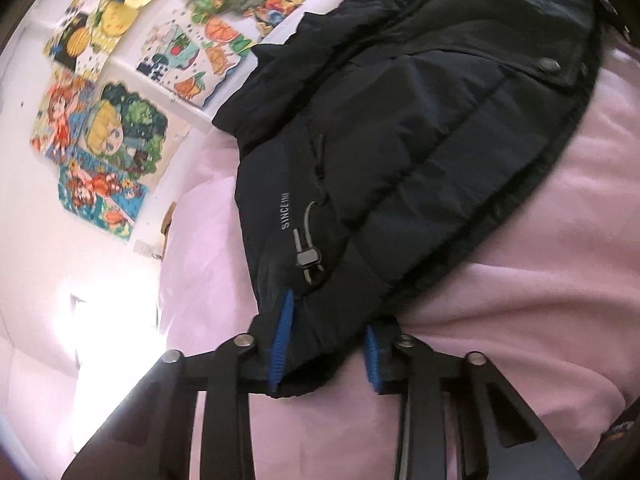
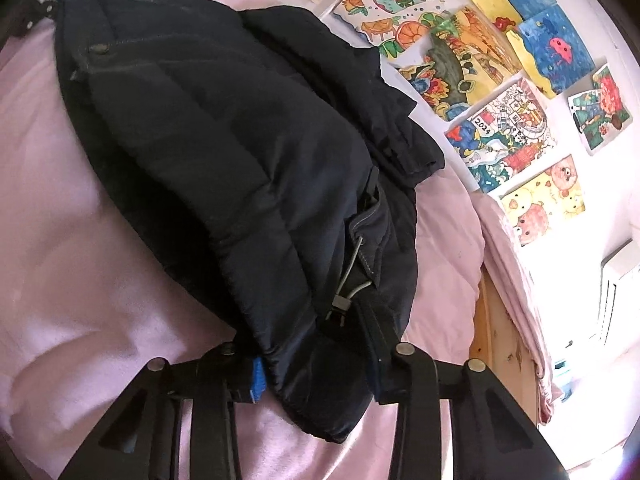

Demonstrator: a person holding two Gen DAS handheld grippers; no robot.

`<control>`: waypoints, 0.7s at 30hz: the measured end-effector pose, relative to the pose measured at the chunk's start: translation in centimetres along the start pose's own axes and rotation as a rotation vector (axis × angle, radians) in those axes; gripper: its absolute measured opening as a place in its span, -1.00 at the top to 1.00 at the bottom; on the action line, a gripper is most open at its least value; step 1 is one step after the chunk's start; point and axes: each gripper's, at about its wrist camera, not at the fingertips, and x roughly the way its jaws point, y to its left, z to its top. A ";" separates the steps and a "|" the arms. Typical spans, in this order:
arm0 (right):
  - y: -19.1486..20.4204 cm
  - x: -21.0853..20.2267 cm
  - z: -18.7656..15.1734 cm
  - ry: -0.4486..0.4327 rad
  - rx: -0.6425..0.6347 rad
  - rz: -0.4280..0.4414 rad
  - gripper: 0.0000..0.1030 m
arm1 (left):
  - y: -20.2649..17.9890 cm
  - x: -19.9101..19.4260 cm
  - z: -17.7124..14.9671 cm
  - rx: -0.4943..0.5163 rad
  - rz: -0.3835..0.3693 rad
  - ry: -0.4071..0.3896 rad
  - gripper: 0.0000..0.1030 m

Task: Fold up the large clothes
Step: 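Close both tools on the jacket hem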

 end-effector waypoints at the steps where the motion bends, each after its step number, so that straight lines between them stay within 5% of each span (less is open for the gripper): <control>1: 0.0 0.0 0.0 -0.001 0.000 0.000 0.37 | -0.1 0.0 -0.1 0.008 -0.001 -0.003 0.58; 15: -2.4 -1.4 1.0 -0.041 0.145 0.047 0.68 | 3.0 -3.3 1.3 -0.141 -0.027 -0.121 0.87; 21: -4.5 -3.6 1.0 -0.068 0.219 0.061 0.80 | 3.2 -6.1 2.0 -0.131 -0.073 -0.146 0.91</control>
